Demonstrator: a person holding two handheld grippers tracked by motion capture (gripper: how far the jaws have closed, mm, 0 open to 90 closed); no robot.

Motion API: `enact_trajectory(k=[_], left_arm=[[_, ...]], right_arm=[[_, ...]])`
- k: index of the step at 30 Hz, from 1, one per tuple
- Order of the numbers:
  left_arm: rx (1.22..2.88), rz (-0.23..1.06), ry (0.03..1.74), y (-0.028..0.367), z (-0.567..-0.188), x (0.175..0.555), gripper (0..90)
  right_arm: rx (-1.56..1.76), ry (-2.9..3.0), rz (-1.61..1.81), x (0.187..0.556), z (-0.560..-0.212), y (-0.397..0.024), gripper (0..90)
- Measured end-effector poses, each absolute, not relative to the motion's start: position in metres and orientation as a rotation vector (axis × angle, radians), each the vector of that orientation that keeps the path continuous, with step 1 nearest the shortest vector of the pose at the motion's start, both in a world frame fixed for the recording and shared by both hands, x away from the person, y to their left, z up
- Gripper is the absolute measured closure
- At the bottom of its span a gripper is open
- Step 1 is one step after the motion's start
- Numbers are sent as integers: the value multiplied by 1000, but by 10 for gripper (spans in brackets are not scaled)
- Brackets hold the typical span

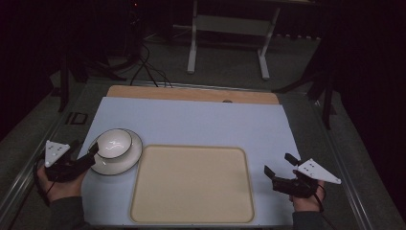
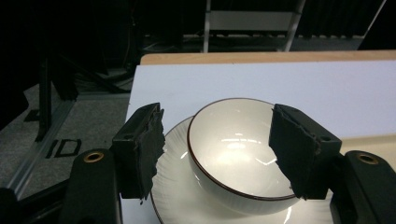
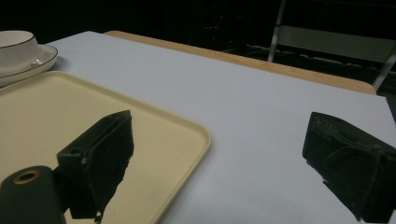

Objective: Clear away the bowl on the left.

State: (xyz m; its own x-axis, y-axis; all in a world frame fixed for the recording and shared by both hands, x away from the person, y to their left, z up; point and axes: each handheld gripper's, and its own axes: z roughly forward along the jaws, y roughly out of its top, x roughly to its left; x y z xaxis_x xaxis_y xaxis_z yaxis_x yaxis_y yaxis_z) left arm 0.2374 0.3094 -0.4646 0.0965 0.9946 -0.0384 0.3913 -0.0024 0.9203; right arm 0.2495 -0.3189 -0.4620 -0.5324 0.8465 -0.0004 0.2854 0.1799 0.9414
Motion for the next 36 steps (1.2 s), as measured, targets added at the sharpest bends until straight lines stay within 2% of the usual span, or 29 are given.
enact_trajectory(k=[36], left_arm=[[1470,862,1452,305,-461,250,361]], right_arm=[[1066,1871,1319,248,-461,-319,86]])
